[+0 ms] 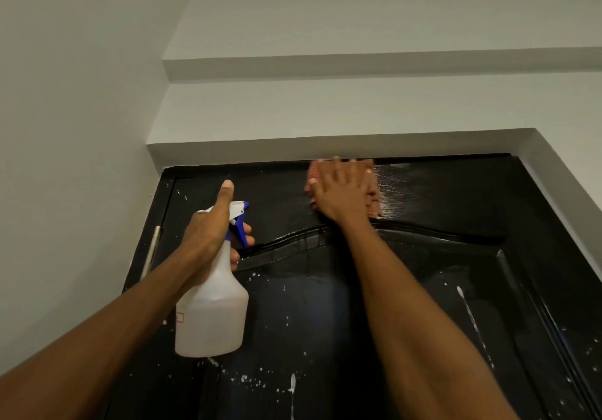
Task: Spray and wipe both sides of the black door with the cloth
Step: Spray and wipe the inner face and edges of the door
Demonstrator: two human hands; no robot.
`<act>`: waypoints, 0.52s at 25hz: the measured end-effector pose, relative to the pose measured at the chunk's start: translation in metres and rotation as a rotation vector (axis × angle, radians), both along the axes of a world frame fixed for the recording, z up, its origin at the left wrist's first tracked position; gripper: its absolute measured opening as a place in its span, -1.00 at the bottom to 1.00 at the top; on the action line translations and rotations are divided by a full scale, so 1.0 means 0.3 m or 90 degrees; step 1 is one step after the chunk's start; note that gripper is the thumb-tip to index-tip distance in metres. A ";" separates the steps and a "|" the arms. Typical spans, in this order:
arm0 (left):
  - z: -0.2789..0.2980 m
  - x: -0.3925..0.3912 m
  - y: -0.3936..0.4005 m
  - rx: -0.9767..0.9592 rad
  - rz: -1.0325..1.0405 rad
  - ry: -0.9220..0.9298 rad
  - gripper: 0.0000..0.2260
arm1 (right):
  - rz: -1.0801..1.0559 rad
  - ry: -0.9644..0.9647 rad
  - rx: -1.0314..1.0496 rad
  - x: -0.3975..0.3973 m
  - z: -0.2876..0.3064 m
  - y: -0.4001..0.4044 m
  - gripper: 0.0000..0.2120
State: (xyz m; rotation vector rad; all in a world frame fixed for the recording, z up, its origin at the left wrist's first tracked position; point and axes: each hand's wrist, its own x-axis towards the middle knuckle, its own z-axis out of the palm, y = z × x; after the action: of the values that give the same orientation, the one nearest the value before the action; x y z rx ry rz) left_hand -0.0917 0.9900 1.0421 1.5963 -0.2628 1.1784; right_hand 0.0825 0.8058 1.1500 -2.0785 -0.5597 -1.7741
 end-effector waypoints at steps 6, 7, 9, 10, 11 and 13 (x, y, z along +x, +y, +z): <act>0.007 0.069 -0.050 -0.020 -0.014 0.007 -0.22 | -0.032 -0.076 -0.114 0.063 -0.012 -0.151 -0.41; 0.010 0.077 -0.046 -0.027 -0.017 0.008 -0.22 | -0.017 -0.049 0.009 0.092 -0.011 -0.241 -0.40; 0.011 0.081 -0.024 -0.045 -0.013 0.002 -0.22 | 0.006 0.028 0.209 0.131 -0.026 -0.384 -0.38; 0.009 0.080 -0.009 -0.047 -0.007 0.001 -0.22 | 0.012 0.059 0.275 0.137 -0.039 -0.415 -0.37; 0.006 0.075 0.007 -0.045 0.001 0.005 -0.22 | 0.009 0.074 0.317 0.136 -0.049 -0.414 -0.36; -0.008 0.053 0.042 -0.047 0.032 0.005 -0.23 | 0.010 0.077 0.336 0.115 -0.056 -0.336 -0.35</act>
State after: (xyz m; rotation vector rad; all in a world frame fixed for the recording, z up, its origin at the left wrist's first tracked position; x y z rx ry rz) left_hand -0.0759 1.0025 1.0399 1.5494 -0.1733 1.2067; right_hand 0.1170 0.7051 1.1331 -1.7825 -0.0568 -1.5591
